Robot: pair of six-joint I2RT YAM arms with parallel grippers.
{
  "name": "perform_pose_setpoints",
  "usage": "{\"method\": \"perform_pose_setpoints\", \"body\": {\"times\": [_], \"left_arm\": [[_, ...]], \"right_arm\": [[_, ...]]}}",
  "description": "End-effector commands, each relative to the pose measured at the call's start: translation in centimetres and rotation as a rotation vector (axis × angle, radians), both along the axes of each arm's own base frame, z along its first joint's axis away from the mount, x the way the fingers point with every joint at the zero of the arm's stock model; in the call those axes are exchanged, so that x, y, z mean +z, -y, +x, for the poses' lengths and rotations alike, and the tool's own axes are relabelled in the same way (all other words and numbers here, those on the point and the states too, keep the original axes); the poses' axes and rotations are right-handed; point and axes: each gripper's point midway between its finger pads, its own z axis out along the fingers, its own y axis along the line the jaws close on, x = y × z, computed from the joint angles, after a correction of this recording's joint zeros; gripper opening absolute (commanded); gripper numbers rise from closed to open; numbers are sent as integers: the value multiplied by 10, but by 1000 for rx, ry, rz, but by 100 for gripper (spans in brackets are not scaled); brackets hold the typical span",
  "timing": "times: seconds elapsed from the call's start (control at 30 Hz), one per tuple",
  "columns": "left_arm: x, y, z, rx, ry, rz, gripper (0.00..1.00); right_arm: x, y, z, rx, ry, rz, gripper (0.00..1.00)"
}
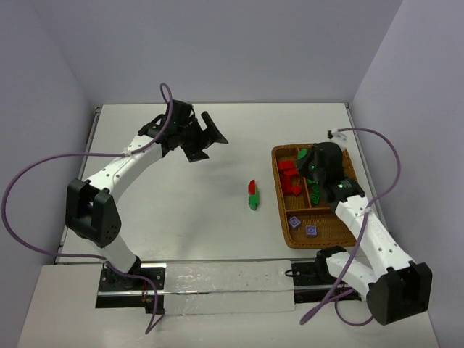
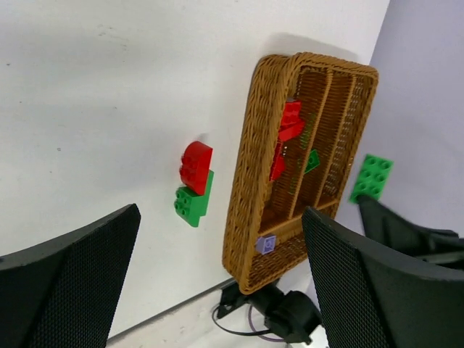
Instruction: Sort the legos into containers by color
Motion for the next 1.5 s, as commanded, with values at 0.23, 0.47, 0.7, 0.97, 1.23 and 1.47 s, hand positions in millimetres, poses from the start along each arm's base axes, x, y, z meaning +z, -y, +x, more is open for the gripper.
{"method": "perform_pose_setpoints", "body": {"times": [0.23,0.47,0.7,0.97,1.23,1.47], "left_arm": [[-34,40,-31,-245,38,177,95],[-67,62,-67,-443,-9,221,95],[-78,75,-84,-538,-37,215,95],[-88,83,-77,-539,-54,251,94],[-93,108,-80,-558,-71,175,85],[-102,87,-69,-435,-97,228,83]], "right_arm": [[-61,82,-10,-143,-203,-185,0],[-69,97,7,-180,-226,-235,4],[-72,92,40,-164,-227,-200,16],[-71,91,57,-162,-239,-197,76],[-30,59,37,-96,-115,-82,78],[-13,-22,-1,140,-52,-100,78]]}}
